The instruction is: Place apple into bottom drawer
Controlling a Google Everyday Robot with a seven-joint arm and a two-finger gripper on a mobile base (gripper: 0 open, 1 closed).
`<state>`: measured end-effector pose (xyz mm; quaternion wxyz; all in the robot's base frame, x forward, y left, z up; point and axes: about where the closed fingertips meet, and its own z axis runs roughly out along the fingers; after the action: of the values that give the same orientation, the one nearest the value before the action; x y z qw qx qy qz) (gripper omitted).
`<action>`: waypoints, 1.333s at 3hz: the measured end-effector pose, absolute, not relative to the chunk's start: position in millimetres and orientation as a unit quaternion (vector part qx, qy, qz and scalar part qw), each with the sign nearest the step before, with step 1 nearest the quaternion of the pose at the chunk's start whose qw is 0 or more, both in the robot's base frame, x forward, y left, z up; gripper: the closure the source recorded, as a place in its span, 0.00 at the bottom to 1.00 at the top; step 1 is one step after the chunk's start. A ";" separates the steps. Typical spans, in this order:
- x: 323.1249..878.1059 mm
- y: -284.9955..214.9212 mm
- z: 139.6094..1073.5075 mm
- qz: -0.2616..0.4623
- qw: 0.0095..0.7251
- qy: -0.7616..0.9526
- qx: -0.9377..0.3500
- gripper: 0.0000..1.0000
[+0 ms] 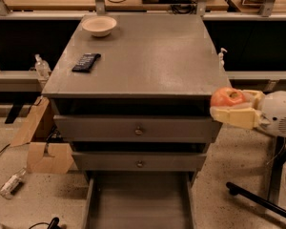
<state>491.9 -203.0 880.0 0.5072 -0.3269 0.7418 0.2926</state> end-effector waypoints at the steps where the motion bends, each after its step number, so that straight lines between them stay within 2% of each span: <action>1: 479.3 -201.7 876.9 0.307 0.495 0.740 -0.336 1.00; 3: 472.3 -180.9 836.4 0.332 0.486 0.726 -0.355 1.00; 4: 452.9 -158.9 765.1 0.353 0.498 0.709 -0.355 1.00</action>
Offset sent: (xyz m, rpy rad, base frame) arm -0.0125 0.0013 -0.0031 0.0041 0.0208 0.0365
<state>452.9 -158.9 765.1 0.4975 -0.3545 0.7087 0.3529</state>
